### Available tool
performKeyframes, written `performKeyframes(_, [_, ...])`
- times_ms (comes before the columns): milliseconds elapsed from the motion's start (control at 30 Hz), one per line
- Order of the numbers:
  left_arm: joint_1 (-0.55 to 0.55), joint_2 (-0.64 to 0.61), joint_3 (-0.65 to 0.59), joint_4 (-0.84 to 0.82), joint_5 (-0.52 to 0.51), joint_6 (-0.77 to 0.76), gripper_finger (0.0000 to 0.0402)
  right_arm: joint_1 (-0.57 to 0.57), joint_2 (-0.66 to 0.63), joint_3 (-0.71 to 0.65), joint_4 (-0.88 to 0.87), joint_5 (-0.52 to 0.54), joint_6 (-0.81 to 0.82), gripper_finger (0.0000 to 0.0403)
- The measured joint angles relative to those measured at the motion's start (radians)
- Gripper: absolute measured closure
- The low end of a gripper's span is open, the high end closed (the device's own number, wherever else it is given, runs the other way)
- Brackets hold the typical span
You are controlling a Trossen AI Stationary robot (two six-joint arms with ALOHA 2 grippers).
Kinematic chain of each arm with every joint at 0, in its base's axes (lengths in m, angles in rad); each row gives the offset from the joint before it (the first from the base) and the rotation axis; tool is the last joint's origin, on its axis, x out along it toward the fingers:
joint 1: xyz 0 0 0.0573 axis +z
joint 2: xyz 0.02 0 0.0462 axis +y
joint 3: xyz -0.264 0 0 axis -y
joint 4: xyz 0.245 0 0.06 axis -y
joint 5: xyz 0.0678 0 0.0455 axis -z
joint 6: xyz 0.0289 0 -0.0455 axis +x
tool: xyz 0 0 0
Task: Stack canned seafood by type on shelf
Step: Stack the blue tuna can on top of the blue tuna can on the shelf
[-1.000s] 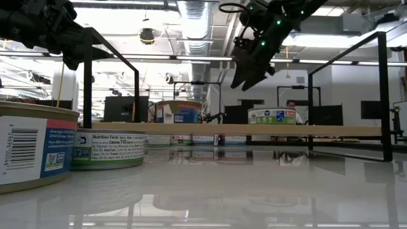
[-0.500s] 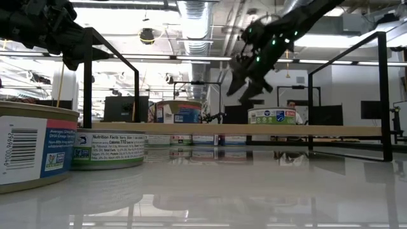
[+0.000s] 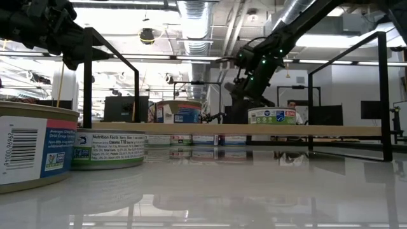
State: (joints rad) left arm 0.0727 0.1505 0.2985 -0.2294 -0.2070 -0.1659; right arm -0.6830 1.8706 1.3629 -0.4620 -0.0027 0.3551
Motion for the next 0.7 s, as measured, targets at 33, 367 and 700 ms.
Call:
performKeyframes(33, [0.000, 0.000, 0.000, -0.003, 0.000, -0.001, 0.0174, 0.000, 0.006, 0.001, -0.015, 0.000, -0.002, 0.0102])
performKeyframes(367, [0.000, 0.000, 0.000, -0.025, 0.006, -0.031, 0.0174, -0.022, 0.017, 0.001, -0.106, 0.006, -0.005, 0.0112])
performKeyframes(700, [0.000, 0.000, 0.000, -0.028, 0.008, -0.030, 0.0174, -0.037, 0.017, -0.012, -0.084, 0.009, -0.003, 0.0190])
